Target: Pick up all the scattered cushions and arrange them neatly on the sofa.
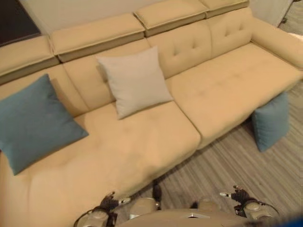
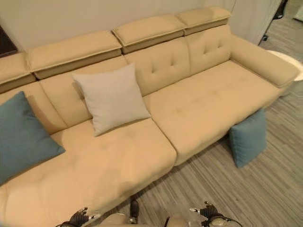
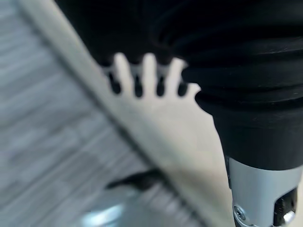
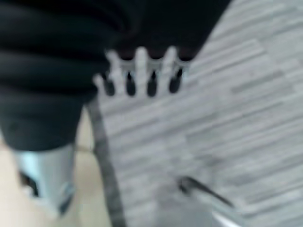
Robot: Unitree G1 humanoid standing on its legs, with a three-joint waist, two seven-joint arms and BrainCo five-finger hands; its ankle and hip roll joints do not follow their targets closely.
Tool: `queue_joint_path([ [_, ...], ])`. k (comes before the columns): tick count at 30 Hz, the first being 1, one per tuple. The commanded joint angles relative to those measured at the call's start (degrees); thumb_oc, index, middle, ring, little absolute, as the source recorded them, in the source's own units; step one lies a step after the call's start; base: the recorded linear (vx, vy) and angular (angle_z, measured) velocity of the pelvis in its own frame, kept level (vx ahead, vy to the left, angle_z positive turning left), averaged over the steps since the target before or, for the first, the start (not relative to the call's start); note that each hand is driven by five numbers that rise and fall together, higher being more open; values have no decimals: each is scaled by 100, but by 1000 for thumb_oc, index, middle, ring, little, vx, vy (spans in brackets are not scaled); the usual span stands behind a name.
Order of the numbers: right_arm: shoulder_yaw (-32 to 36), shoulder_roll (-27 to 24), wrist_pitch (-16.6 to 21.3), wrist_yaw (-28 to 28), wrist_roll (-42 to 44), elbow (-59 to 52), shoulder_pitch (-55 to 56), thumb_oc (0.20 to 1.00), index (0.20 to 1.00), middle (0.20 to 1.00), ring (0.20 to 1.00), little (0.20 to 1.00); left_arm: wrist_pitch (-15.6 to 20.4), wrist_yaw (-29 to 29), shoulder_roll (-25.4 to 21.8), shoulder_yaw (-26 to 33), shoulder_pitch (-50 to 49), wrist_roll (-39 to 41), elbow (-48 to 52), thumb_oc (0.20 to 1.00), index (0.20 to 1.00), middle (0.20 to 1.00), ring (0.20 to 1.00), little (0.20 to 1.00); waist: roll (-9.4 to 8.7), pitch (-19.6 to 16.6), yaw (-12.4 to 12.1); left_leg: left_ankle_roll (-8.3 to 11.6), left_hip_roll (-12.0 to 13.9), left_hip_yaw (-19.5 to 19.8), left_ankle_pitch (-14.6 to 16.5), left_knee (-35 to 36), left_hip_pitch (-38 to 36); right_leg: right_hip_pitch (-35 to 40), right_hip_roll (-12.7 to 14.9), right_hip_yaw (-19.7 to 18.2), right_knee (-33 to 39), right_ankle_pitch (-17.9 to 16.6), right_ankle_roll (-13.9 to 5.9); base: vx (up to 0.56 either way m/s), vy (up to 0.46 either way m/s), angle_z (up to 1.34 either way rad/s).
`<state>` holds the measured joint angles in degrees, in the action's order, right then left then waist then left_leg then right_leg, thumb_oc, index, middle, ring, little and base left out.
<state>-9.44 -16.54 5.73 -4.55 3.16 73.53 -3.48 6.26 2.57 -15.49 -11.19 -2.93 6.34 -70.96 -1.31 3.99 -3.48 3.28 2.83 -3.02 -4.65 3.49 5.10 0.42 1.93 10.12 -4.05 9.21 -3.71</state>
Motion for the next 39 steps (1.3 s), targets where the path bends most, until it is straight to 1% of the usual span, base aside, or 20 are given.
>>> queue_joint_path([
  [1,-35,-282,136,8,313,-200,58,1000,1000,1000,1000,1000,112,-55,184,-153,605,-276,-7,1000,1000,1000,1000,1000,-133,108,97,-58,-410,419,686,-759,-291,-66,177,-155,324,-909,-262,4,-147,10],
  [4,-78,-255,147,27,336,-199,81,1000,1000,1000,1000,1000,128,-76,226,-243,628,-321,44,1000,1000,1000,1000,1000,-159,129,122,-21,-387,452,749,-908,-319,8,107,-279,414,-944,-218,-8,-53,-12],
  [6,-193,-212,150,9,351,-190,50,1000,1000,1000,1000,1000,152,-14,264,-398,721,-236,204,1000,1000,1000,1000,1000,-210,239,-52,51,-620,1370,719,-1237,-161,-72,58,-586,386,-1016,-180,-60,-25,-36],
  [7,-217,-203,147,16,364,-166,40,1000,1000,1000,1000,1000,168,10,269,-436,770,-194,232,1000,1000,1000,1000,1000,-241,241,-101,45,-722,1676,761,-1230,-103,-104,56,-715,412,-1065,-194,-47,3,-66],
  [8,-215,-200,149,8,385,-153,34,1000,1000,1000,1000,1000,168,25,288,-465,802,-180,247,1000,1000,1000,1000,1000,-249,250,-102,41,-760,1769,770,-1196,-51,-130,64,-778,414,-1113,-222,-29,10,-108],
  [11,-119,-154,107,27,456,-69,52,1000,1000,1000,1000,1000,143,11,311,-485,865,-195,164,1000,1000,1000,1000,1000,-207,160,37,-43,-677,1498,780,-849,-165,-207,68,-927,465,-1204,-323,0,75,-92],
  [14,-111,-138,99,-2,495,-37,12,1000,1000,1000,1000,1000,148,14,315,-535,908,-225,148,1000,1000,1000,1000,1000,-199,165,15,-107,-728,1460,786,-784,-220,-333,88,-1137,448,-1322,-400,-14,114,-43],
  [17,-164,-99,99,6,500,-15,-76,1000,1000,1000,1000,1000,164,27,287,-553,967,-252,163,1000,1000,1000,1000,1000,-172,214,-23,-194,-748,1252,741,-608,-257,-540,102,-1326,372,-1432,-514,-44,165,-103],
  [20,-226,-8,75,-35,392,1,-178,1000,1000,1000,1000,1000,169,57,248,-515,1010,-216,145,1000,1000,1000,1000,1000,-157,355,-70,-297,-740,942,747,-605,-295,-817,151,-1202,-16,-1462,-639,-49,108,-108],
  [21,-222,17,63,-45,349,-1,-179,1000,1000,1000,1000,1000,166,72,239,-513,1007,-227,122,1000,1000,1000,1000,1000,-156,399,-115,-297,-703,853,759,-617,-308,-870,213,-878,-124,-1444,-662,-92,26,-91],
  [22,-228,3,85,-95,222,-6,-108,1000,1000,1000,1000,1000,174,86,229,-446,939,-249,110,1000,1000,1000,1000,1000,-99,427,-272,-288,-590,645,792,-612,-339,-810,547,129,-223,-1341,-536,-81,4,-116],
  [24,-228,-1,122,-45,206,-59,-45,1000,1000,1000,1000,1000,161,55,206,-347,859,-212,90,1000,1000,1000,1000,1000,-122,391,-270,-299,-535,529,794,-550,-457,-707,501,423,-402,-1186,-451,-25,-28,-117],
  [27,-127,7,137,12,445,-117,1,1000,1000,1000,1000,1000,137,31,237,-291,802,-240,32,1000,1000,1000,1000,1000,-202,329,-319,-252,-515,335,781,-572,-457,-440,430,615,-98,-1091,-402,-11,-88,-36],
  [31,-96,6,211,33,732,-173,10,1000,1000,1000,1000,1000,90,47,308,-236,794,-222,-135,1000,1000,1000,1000,1000,-208,220,-195,-115,-394,281,866,-742,-510,-276,210,363,216,-1047,-283,97,-198,-45],
  [33,-69,-28,258,31,844,-147,19,1000,1000,1000,1000,1000,91,38,370,-375,866,-271,-121,1000,1000,1000,1000,1000,-236,294,-75,92,-258,141,846,-1317,-356,-139,146,389,332,-1033,-221,51,-238,-7],
  [35,-69,-30,270,4,902,-120,24,1000,1000,1000,1000,1000,89,45,412,-420,924,-251,-123,1000,1000,1000,1000,1000,-290,394,-45,225,-136,138,685,-2009,-82,-11,116,412,415,-1037,-140,23,-198,20],
  [36,-80,-51,270,-11,921,-120,10,1000,1000,1000,1000,1000,96,45,417,-429,943,-209,-117,1000,1000,1000,1000,1000,-303,451,-67,234,-153,243,619,-2234,2,33,91,353,437,-1043,-100,64,-191,12],
  [37,-130,-60,262,-12,931,-126,-4,1000,1000,1000,1000,1000,106,60,442,-486,945,-169,-116,1000,1000,1000,1000,1000,-319,510,-149,179,-358,574,577,-2449,223,74,45,179,468,-1022,-65,57,-122,-12],
  [38,-130,-60,262,-12,932,-126,-3,1000,1000,1000,1000,1000,106,60,443,-487,945,-168,-116,1000,1000,1000,1000,1000,-314,516,-152,178,-354,573,588,-2463,222,82,42,177,469,-1021,-66,74,-108,-30],
  [39,-156,-55,264,-14,942,-137,-26,1000,1000,1000,1000,1000,118,81,457,-506,936,-136,-101,1000,1000,1000,1000,1000,-320,513,-218,119,-586,827,653,-2325,341,74,15,44,488,-1022,-67,74,-57,-58],
])
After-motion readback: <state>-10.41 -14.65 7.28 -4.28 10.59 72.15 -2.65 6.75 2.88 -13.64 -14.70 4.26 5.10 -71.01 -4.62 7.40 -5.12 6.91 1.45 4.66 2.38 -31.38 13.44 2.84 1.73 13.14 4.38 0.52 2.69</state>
